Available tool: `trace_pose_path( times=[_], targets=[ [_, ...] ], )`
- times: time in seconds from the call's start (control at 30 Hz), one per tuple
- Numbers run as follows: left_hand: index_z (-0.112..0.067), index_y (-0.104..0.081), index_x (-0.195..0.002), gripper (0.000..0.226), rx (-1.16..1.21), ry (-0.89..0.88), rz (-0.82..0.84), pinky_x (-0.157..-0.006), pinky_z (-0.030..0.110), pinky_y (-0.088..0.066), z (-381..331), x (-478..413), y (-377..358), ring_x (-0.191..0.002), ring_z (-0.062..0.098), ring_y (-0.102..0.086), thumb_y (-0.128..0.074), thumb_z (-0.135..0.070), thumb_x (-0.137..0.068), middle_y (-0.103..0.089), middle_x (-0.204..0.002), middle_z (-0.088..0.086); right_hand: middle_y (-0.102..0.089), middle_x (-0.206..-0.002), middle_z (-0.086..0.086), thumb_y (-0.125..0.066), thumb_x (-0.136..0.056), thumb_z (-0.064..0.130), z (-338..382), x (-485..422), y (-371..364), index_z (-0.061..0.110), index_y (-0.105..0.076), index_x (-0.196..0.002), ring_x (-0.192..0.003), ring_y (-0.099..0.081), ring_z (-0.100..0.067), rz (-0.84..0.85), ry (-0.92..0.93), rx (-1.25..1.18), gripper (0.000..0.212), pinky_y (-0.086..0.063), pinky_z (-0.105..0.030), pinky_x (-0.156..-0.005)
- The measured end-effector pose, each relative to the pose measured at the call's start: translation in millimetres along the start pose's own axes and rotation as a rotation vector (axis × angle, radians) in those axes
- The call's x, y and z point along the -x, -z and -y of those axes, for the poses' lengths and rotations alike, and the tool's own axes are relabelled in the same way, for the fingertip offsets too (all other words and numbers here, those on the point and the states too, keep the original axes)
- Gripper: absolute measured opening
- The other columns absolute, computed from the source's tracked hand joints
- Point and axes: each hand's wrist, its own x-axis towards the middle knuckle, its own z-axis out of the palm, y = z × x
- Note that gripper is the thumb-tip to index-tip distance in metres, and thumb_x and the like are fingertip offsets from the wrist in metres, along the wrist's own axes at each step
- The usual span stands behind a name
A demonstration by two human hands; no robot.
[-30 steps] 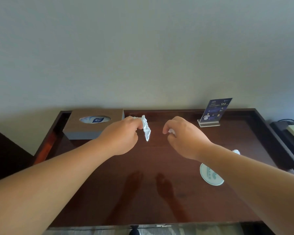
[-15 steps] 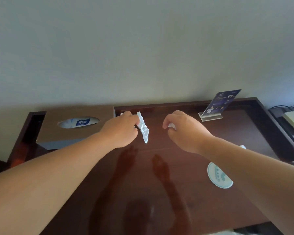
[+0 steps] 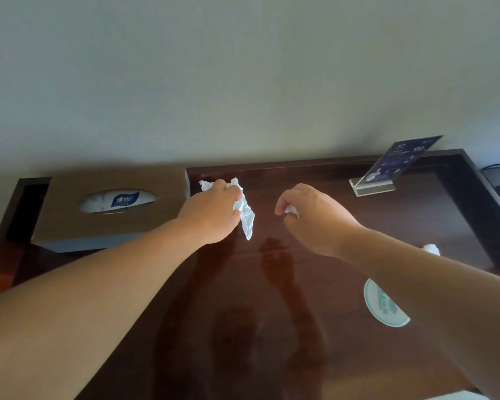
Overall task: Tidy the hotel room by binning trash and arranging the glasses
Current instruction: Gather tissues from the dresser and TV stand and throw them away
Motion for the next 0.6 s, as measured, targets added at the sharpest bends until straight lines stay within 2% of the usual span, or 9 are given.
trace_pose_path(
  times=[0.13,0.23,0.37,0.43,0.5,0.6],
  targets=[
    [-0.023,-0.042,-0.130,0.036,-0.022,0.011,0.003,-0.071,0.039,-0.046,-5.3,-10.9,-12.8,-0.092,0.030,-0.057,-0.041,-0.021,-0.094,-0.041,-0.131,0.004,-0.051,-0.108,0.010,-0.044,-0.089,0.015,-10.7,-3.9,-6.2,0.027,-0.063,-0.097,-0.094,-0.055,-0.016,0.024,-0.012,-0.008,0.024,-0.045,-0.030,-0.079],
    [-0.029,-0.035,-0.138,0.046,-0.022,0.025,0.046,-0.071,0.038,-0.045,-8.2,-19.3,-23.3,-0.096,0.031,-0.057,-0.042,-0.020,-0.093,-0.032,-0.141,0.005,-0.050,-0.107,0.010,-0.044,-0.089,0.014,-17.0,-6.9,-8.3,0.027,-0.063,-0.097,-0.094,-0.055,-0.016,0.031,-0.017,-0.009,0.024,-0.046,-0.030,-0.079],
    [-0.024,-0.042,-0.134,0.041,-0.053,0.041,0.083,-0.067,0.036,-0.043,-10.4,-27.8,-33.5,-0.093,0.032,-0.059,-0.044,-0.029,-0.093,-0.028,-0.141,0.009,-0.051,-0.109,0.010,-0.045,-0.089,0.015,-21.1,-10.0,-9.3,0.027,-0.063,-0.098,-0.094,-0.055,-0.016,0.042,-0.023,-0.025,0.023,-0.047,-0.031,-0.082],
    [-0.019,-0.046,-0.127,0.037,-0.068,0.056,0.082,-0.067,0.037,-0.046,-10.0,-28.5,-37.2,-0.088,0.032,-0.059,-0.047,-0.031,-0.092,-0.032,-0.135,0.011,-0.051,-0.110,0.009,-0.045,-0.089,0.015,-22.4,-11.3,-9.5,0.026,-0.063,-0.098,-0.095,-0.055,-0.016,0.043,-0.019,-0.032,0.023,-0.047,-0.032,-0.083],
    [-0.012,-0.047,-0.116,0.029,-0.093,0.045,0.070,-0.069,0.040,-0.050,-11.4,-26.6,-40.9,-0.085,0.032,-0.057,-0.050,-0.027,-0.091,-0.036,-0.119,0.010,-0.051,-0.109,0.009,-0.045,-0.089,0.015,-23.4,-12.2,-10.1,0.026,-0.063,-0.098,-0.094,-0.055,-0.016,0.041,-0.015,-0.036,0.023,-0.047,-0.032,-0.082],
    [-0.013,-0.040,-0.094,0.011,-0.076,0.026,0.077,-0.072,0.043,-0.048,-15.1,-22.4,-43.7,-0.113,0.039,-0.045,-0.049,-0.018,-0.092,-0.035,-0.099,0.007,-0.049,-0.106,0.010,-0.045,-0.088,0.015,-24.5,-12.0,-10.8,0.026,-0.063,-0.098,-0.093,-0.054,-0.016,0.038,-0.012,-0.032,0.024,-0.046,-0.031,-0.081]
  ],
)
